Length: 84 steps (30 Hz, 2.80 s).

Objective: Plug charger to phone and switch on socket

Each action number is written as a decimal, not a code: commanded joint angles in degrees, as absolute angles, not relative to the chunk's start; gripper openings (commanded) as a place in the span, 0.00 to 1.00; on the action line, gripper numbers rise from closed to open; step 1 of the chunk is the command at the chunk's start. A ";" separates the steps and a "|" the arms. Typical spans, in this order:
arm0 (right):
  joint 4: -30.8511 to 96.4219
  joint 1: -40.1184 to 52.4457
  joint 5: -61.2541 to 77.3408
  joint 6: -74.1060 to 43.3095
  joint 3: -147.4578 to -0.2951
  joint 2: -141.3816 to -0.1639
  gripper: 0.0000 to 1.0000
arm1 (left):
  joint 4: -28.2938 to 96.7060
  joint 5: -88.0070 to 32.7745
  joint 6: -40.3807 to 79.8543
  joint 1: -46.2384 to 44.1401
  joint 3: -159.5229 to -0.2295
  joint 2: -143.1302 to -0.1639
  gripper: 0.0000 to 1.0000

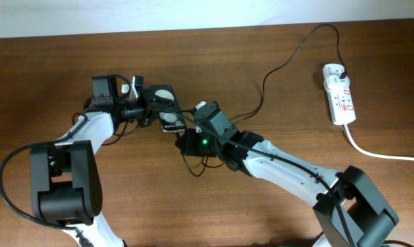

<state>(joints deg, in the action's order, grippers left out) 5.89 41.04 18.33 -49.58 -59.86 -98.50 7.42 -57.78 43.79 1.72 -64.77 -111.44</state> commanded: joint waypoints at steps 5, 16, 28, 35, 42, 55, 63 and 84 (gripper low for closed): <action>5.08 39.29 8.32 -42.59 -59.79 -97.86 0.04 | 6.87 -65.17 43.44 0.84 -64.90 -109.65 0.00; 5.13 39.31 8.34 -42.61 -59.79 -97.86 0.04 | 6.94 -65.19 43.42 0.84 -64.90 -109.65 0.00; 5.34 39.35 8.36 -42.61 -59.79 -97.86 0.04 | 6.96 -65.19 43.44 0.84 -64.90 -109.65 0.00; 5.37 39.35 8.38 -42.61 -59.79 -97.86 0.04 | 7.11 -65.19 43.44 0.84 -64.90 -109.65 0.00; 5.37 39.35 8.38 -42.61 -59.79 -97.86 0.04 | 7.11 -65.19 43.44 0.84 -64.90 -109.65 0.00; 5.76 39.35 8.36 -42.61 -59.79 -97.86 0.04 | 7.11 -65.19 43.44 0.84 -64.90 -109.65 0.00; 5.76 39.35 8.36 -42.61 -59.79 -97.86 0.04 | 7.11 -65.19 43.44 0.84 -64.90 -109.65 0.00; 5.78 39.35 9.43 -42.59 -59.79 -97.86 0.04 | 7.11 -65.19 43.44 0.84 -64.90 -109.65 0.00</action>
<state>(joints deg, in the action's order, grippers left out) 6.24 41.04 16.53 -43.05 -59.81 -98.50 6.13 -57.80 43.79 1.56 -64.82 -111.44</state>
